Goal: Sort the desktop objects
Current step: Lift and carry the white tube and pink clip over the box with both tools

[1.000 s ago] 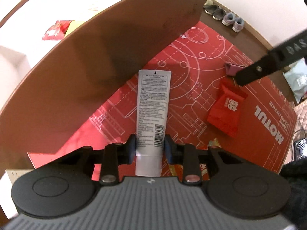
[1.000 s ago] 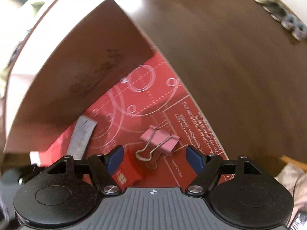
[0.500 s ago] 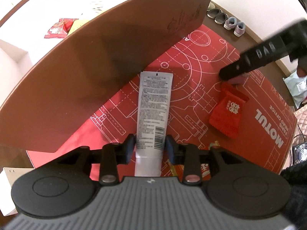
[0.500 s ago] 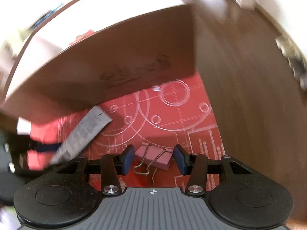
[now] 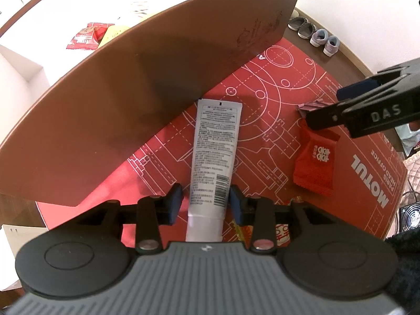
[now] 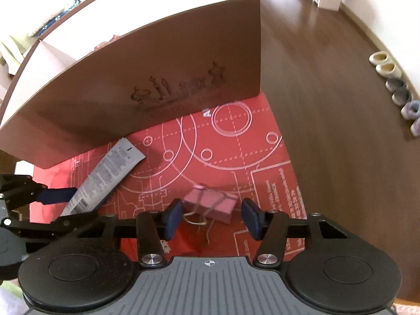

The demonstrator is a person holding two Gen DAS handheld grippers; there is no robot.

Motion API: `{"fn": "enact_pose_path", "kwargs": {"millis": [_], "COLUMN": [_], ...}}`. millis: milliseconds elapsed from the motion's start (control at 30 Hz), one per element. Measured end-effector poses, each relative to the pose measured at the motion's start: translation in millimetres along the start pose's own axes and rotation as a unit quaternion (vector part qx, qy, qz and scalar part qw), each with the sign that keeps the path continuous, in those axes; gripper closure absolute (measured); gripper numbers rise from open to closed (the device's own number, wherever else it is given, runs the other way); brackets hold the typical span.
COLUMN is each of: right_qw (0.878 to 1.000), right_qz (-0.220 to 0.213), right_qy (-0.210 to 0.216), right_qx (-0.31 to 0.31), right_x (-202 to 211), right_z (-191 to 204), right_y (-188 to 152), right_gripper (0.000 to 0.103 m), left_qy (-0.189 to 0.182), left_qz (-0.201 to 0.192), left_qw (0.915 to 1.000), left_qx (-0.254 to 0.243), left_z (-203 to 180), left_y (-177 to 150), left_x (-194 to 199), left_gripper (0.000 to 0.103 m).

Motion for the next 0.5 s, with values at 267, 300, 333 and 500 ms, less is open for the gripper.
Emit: {"fn": "enact_pose_path", "kwargs": {"millis": [267,300,333,500], "right_qw": [0.999,0.999,0.999,0.997], "right_qz": [-0.029,-0.035,-0.04,-0.056], "right_qy": [0.013,0.015,0.018,0.043], "right_qx": [0.03,0.032,0.032,0.02], "right_x": [6.7,10.6,15.0,34.9], "right_z": [0.9,0.6,0.2,-2.8], "right_y": [1.2,2.1,3.1,8.5], "right_gripper": [0.062,0.062,0.062,0.062], "left_qy": [-0.006,-0.007,-0.01,-0.029], "left_qz": [-0.003,-0.002,0.0,-0.007], "left_qw": [0.9998,0.9998,0.9998,0.9995], "left_qx": [-0.018,-0.019,-0.018,0.002], "left_z": [-3.5,-3.7,-3.6,0.1], "left_y": [2.5,2.8,2.6,2.0], "left_x": [-0.8,-0.6,-0.5,9.9], "left_gripper": [0.076,0.077,0.077,0.077]}}
Point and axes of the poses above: each gripper's, at about its wrist camera, not at the fingertips, and x roughly against the way its jaws point, z to its left, y to its top, the point moved 2 cm from there along -x, roughly the way its jaws point, and after that the axes turned 7 degrees about y, right-handed, at the moved point
